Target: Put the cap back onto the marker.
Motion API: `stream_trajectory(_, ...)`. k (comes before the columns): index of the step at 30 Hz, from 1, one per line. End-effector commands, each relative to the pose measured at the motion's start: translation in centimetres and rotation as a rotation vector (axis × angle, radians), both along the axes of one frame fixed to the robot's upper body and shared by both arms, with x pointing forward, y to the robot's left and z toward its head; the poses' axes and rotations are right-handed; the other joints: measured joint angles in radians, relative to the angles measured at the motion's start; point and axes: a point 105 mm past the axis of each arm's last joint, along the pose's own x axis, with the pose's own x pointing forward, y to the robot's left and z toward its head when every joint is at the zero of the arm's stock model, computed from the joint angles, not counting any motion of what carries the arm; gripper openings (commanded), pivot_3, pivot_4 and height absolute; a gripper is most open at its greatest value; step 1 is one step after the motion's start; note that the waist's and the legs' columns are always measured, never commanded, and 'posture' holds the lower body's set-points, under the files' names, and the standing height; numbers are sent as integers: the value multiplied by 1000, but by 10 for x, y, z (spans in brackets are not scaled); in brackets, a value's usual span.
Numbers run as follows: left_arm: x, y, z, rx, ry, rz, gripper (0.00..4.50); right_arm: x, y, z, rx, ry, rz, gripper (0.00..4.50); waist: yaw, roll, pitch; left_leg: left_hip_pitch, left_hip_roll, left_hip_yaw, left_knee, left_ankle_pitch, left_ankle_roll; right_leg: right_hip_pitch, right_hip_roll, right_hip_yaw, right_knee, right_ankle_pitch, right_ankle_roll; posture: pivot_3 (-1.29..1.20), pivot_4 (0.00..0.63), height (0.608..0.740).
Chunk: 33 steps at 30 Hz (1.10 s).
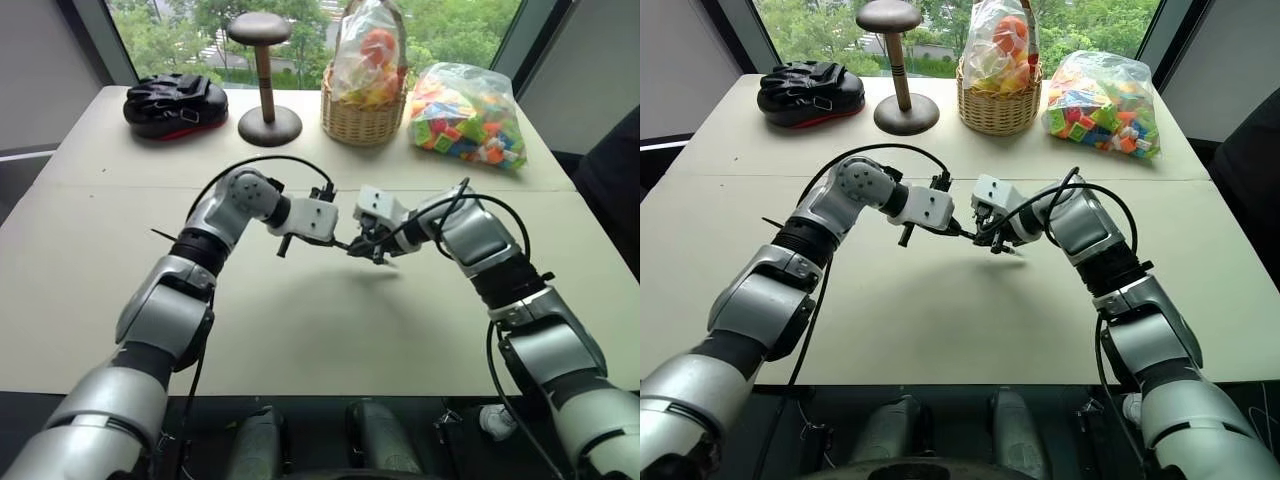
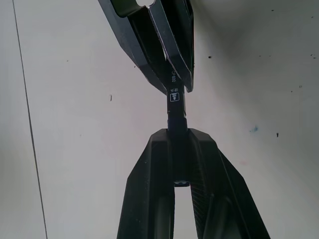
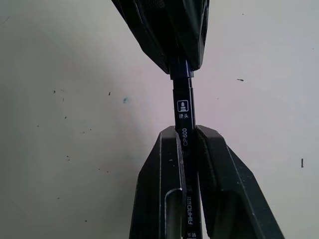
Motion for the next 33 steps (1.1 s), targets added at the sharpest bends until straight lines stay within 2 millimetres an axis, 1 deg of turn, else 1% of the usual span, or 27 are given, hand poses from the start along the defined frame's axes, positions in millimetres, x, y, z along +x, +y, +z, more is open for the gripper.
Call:
stream_trajectory(1, -43, -71, 9, -156, 76, -246, 66, -3, 55, 78, 146, -265, 164, 0, 0, 0, 0, 0, 0, 0, 0, 0, 0, 0, 0, 0, 0, 0, 0, 0, 150, 740)
stream_trajectory(5, -44, -70, 11, -179, 42, -261, 66, -2, 56, 82, 154, -276, 161, 0, -1, 0, 0, 0, 0, 0, 0, 0, 0, 0, 0, 0, 0, 0, 0, 0, 150, 740)
stream_trajectory(10, -44, -61, 3, -127, -66, -317, 66, -2, 53, 84, 170, -257, 151, 0, 0, 0, 0, 0, 0, 0, 0, 0, 0, 0, 0, 0, 0, 0, 0, 0, 150, 740)
stream_trajectory(12, -42, -56, -3, -87, -83, -323, 66, -1, 53, 85, 172, -252, 148, 0, 0, 0, 0, 0, 0, 0, 0, 0, 0, 0, 0, 0, 0, 0, 0, 0, 150, 740)
stream_trajectory(18, -37, -38, -27, 105, -131, -331, 66, 0, 55, 89, 184, -249, 140, 0, 0, 0, 0, 0, 0, 0, 0, 0, 0, 0, 0, 0, 0, 0, 0, 0, 150, 740)
stream_trajectory(22, -35, -30, -43, 188, -122, -321, 66, -1, 58, 94, 209, -238, 133, 0, 0, 0, 0, 0, 0, 0, 0, 0, 0, 0, 0, 0, 0, 0, 0, 0, 150, 740)
stream_trajectory(25, -36, -26, -53, 239, -116, -317, 66, -3, 60, 93, 216, -231, 129, 0, -1, 0, 0, 0, 0, 0, 0, 0, 0, 0, 0, 0, 0, 0, 0, 0, 150, 740)
stream_trajectory(28, -38, -31, -58, 257, -139, -338, 66, -3, 61, 92, 222, -222, 123, 0, 0, 0, 0, 0, 0, 0, 0, 0, 0, 0, 0, 0, 0, 0, 0, 0, 150, 740)
stream_trajectory(30, -40, -38, -57, 232, -155, -353, 66, -3, 61, 93, 228, -219, 116, 0, 0, 0, 0, 0, 0, 0, 0, 0, 0, 0, 0, 0, 0, 0, 0, 0, 150, 740)
stream_trajectory(32, -42, -44, -54, 194, -155, -357, 66, -3, 60, 93, 230, -220, 109, 0, 0, 0, 0, 0, 0, 0, 0, 0, 0, 0, 0, 0, 0, 0, 0, 0, 150, 740)
stream_trajectory(33, -44, -49, -48, 142, -132, -350, 66, -1, 58, 93, 230, -223, 100, 0, 0, 0, 0, 0, 0, 0, 0, 0, 0, 0, 0, 0, 0, 0, 0, 0, 150, 740)
